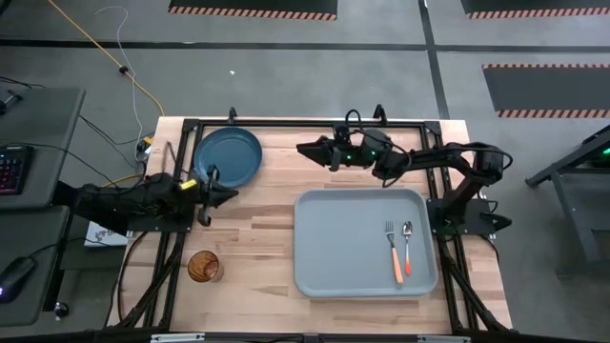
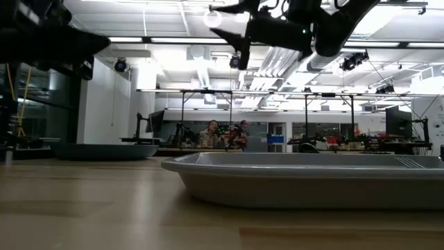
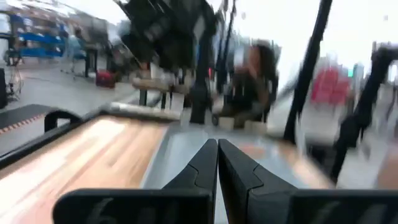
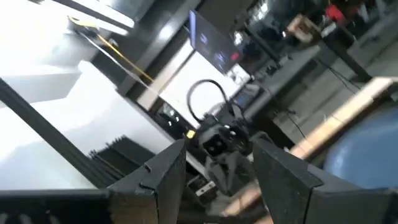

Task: Pick and place plate/cup/fork/spoon on tray
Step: Put the blue plate to the left of the light orange fork on the gray tray

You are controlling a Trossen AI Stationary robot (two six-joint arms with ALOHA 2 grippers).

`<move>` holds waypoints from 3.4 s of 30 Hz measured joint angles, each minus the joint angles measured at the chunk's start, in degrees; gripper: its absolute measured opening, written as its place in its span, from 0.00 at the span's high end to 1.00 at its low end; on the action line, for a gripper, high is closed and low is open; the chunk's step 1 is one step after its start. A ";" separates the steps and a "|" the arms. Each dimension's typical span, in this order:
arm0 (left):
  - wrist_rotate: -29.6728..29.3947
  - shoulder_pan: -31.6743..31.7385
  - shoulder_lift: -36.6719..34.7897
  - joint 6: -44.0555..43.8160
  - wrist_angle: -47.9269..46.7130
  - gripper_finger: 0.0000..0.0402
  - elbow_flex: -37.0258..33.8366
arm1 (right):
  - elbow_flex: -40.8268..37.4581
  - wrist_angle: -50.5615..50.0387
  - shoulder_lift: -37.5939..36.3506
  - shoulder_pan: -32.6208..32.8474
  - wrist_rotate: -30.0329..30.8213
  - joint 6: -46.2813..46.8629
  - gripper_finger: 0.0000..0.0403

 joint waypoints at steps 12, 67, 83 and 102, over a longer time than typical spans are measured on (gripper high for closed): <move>-19.96 0.14 1.80 -13.29 31.28 0.99 4.78 | 0.02 2.70 -0.02 6.74 21.01 -0.93 0.56; -0.01 23.83 64.67 -19.91 -35.76 0.45 35.34 | 0.04 2.68 -0.02 6.14 9.67 -4.96 0.56; -9.22 24.11 81.98 -19.79 -35.28 0.51 35.34 | 0.04 2.65 -0.02 6.14 9.73 -4.97 0.56; -5.35 17.73 71.35 -2.74 -47.67 0.99 50.05 | 0.04 7.26 -9.55 5.56 -0.36 -7.48 0.56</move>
